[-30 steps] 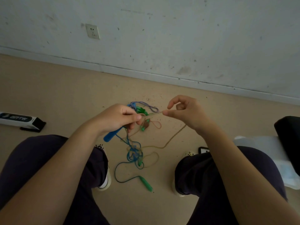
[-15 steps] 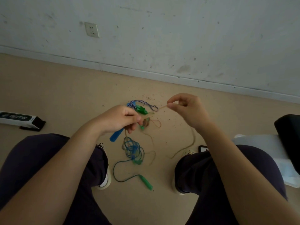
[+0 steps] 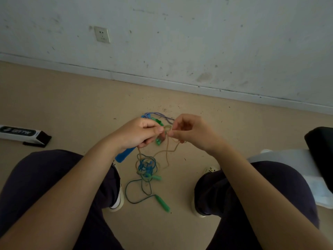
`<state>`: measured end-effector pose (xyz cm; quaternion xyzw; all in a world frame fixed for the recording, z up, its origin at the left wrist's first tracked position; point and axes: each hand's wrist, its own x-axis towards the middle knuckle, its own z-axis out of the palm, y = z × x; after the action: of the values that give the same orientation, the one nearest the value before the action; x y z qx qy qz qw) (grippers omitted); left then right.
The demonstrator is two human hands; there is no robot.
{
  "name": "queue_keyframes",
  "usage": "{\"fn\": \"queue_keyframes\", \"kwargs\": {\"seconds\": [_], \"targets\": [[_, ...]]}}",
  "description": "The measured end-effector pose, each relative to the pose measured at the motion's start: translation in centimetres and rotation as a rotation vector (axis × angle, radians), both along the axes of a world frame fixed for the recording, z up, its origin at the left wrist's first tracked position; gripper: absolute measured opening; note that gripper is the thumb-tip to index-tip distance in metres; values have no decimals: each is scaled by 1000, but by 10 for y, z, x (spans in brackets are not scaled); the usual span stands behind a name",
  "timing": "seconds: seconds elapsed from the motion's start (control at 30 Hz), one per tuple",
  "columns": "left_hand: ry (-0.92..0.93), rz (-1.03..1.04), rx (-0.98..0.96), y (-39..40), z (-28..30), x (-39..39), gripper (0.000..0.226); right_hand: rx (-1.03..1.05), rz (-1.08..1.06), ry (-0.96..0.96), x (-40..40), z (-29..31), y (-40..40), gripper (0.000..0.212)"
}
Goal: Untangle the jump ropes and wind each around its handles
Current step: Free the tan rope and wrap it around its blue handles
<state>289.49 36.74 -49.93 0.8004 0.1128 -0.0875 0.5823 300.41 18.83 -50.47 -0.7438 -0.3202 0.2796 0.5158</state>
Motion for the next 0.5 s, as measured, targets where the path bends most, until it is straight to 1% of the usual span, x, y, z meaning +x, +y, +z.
{"fn": "queue_keyframes", "kwargs": {"seconds": [0.1, 0.17, 0.23, 0.33, 0.47, 0.5], "targets": [[7, -19, -24, -4, -1, 0, 25, -14, 49, 24, -5, -3, 3, 25], [11, -37, -39, -3, 0, 0, 24, -27, 59, -14, -5, -1, 4, 23], [20, -46, -23, 1, 2, 1, 25, -51, 23, -74, -2, 1, 3, 19], [38, -34, 0, 10, 2, 1, 26, -31, -62, -145, 4, 4, -1, 14], [48, -16, 57, 18, -2, 0, 22, -43, -96, -194, 10, 5, -7, 9], [41, -12, 53, 18, -3, 0, 21, -45, -88, -179, 10, 5, -7, 8]]}}
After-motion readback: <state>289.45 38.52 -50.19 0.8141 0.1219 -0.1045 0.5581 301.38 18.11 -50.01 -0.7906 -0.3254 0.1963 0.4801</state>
